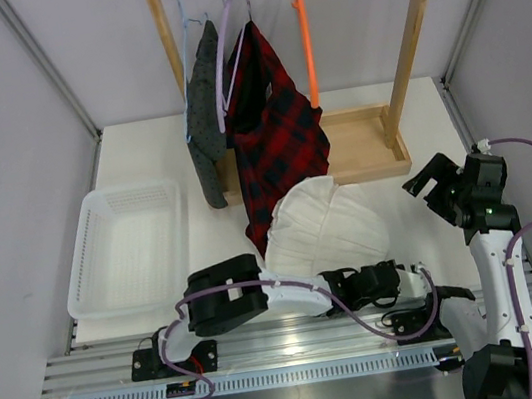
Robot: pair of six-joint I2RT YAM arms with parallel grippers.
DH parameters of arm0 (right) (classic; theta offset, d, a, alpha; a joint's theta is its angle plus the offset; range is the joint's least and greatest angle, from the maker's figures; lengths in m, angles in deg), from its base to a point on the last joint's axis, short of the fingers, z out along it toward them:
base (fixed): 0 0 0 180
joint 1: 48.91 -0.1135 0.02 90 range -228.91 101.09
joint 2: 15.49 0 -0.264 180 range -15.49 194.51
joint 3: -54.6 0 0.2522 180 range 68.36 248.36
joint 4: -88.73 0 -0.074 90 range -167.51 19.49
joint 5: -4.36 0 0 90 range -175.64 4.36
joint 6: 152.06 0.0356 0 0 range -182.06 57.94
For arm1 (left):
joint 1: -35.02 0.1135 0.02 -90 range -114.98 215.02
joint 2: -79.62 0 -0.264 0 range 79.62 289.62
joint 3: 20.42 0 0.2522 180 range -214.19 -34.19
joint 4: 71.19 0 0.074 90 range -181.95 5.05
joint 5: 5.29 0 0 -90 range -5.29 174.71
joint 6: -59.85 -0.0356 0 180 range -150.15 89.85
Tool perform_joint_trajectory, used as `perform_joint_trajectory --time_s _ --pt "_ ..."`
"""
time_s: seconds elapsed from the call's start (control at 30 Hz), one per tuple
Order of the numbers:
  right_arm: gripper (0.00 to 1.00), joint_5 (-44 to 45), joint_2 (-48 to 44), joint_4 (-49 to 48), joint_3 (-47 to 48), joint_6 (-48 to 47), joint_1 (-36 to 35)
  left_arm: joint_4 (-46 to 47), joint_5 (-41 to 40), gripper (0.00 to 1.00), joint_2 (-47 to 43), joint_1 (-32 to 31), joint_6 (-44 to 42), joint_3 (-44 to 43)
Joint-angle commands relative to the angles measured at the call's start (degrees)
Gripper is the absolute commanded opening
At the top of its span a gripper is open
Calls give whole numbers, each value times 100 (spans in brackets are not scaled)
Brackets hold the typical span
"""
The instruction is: Place the skirt on the hanger
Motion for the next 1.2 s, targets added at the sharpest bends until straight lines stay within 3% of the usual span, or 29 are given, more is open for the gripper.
perform_joint_trajectory --time_s 0.0,0.03,0.13,0.5,0.7,0.83,1.17 --pt "94 -103 -99 1 176 -53 30 60 -341 6 -112 54 -62 5" --pt "94 -120 -117 -8 184 -44 30 33 -376 0 -278 54 -62 41" --pt "94 -190 -117 -34 211 -61 30 24 -394 0 -726 106 43 243" --pt "93 -902 226 -166 395 -351 -153 -1065 194 0 -3150 967 1764 322" --pt "93 -569 454 -140 299 -299 -988 -1610 1 0 -4109 1705 2775 892" --pt "92 -156 621 -368 202 -88 -2032 -1865 19 0 -4636 2214 3066 1253" --pt "84 600 1105 -755 -61 377 -3597 -2323 265 0 -5552 2462 3707 2659"
